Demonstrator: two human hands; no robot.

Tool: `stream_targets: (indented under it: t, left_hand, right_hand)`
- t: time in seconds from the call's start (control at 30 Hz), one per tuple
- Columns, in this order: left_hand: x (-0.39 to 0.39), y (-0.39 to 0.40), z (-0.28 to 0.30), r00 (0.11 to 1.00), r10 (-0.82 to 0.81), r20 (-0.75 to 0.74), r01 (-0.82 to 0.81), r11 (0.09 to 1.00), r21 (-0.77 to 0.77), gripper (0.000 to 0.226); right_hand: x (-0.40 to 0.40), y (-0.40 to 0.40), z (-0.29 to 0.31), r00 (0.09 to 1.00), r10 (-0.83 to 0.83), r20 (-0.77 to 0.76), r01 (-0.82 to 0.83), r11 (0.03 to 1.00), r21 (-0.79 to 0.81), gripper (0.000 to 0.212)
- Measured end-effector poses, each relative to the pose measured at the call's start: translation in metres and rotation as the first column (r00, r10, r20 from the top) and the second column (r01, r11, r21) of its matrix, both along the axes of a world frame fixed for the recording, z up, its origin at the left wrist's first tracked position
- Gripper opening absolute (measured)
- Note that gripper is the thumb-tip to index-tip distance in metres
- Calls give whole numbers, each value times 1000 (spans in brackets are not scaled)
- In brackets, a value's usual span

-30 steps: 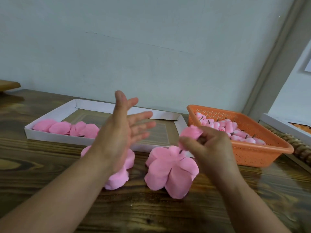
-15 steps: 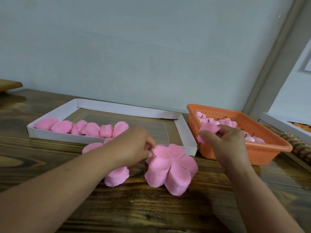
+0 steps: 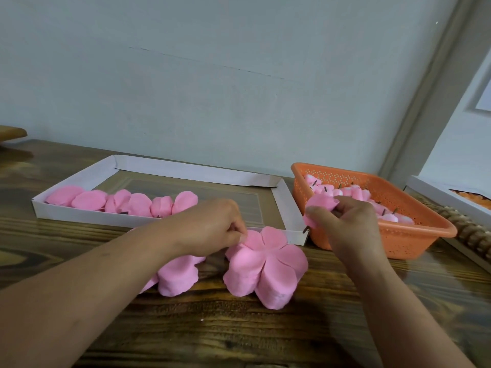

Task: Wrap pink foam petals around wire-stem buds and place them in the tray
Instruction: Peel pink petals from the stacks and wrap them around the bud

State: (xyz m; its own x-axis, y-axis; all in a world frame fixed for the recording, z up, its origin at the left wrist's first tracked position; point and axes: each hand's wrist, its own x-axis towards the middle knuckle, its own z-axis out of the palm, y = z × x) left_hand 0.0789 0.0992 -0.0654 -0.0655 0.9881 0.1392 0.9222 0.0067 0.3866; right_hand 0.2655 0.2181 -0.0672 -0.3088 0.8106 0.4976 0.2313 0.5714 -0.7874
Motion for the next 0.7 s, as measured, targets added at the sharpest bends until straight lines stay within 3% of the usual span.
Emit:
stream_targets:
  t: [0.3, 0.47, 0.6, 0.7]
  left_hand:
    - [7, 2, 2, 996, 89, 30, -91, 994, 60, 9]
    - [17, 0, 3, 979, 196, 49, -202, 964, 172, 26]
    - [22, -1, 1, 956, 242, 167, -277, 931, 238, 27]
    - [28, -4, 0, 941, 220, 256, -289, 918, 272, 27]
  right_hand:
    - [-1, -1, -2, 999, 7, 32, -7, 1000, 7, 26]
    - [-1, -1, -2, 1000, 15, 23, -15, 1000, 7, 25]
    - [-2, -4, -1, 996, 73, -48, -74, 997, -22, 18]
    - [-7, -15, 0, 961, 218, -172, -234, 969, -79, 16]
